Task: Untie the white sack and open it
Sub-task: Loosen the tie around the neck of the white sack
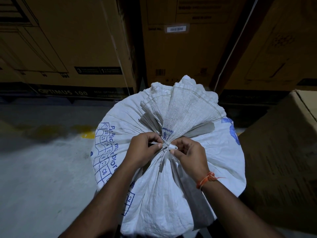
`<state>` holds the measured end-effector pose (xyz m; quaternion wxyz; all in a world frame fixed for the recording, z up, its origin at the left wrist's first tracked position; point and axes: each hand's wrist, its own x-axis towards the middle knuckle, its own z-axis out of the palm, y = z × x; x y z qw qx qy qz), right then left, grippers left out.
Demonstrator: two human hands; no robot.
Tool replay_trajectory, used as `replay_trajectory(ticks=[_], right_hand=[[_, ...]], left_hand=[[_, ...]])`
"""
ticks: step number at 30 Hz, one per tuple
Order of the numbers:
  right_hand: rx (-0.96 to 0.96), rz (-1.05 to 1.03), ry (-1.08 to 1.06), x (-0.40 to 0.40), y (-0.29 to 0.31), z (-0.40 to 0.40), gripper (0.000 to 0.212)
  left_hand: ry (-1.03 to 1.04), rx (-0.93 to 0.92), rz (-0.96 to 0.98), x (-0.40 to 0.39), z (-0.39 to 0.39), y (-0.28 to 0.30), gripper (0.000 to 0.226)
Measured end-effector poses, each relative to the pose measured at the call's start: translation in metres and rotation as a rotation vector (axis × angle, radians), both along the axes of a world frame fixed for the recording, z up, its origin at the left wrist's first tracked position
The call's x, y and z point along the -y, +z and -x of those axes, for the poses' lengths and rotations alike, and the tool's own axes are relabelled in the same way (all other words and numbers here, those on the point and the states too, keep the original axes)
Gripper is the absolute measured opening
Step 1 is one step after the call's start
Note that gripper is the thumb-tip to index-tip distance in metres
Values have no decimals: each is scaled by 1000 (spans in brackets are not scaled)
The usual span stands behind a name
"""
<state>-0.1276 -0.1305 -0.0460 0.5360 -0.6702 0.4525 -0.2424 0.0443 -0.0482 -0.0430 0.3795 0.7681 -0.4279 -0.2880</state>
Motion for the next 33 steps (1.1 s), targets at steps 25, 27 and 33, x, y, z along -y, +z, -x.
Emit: replay_trajectory(ticks=[25,27,33], right_hand=[[-27,68,9,1,1,0,17],[-29,95,9,2,0,-1,14],[-155,434,104,5,2,5,21]], left_hand=[[122,197,45,-6,18,30,22],[56,-68,-40,-8,21,31,20],[76,-94,-76,-4,15,27,13]])
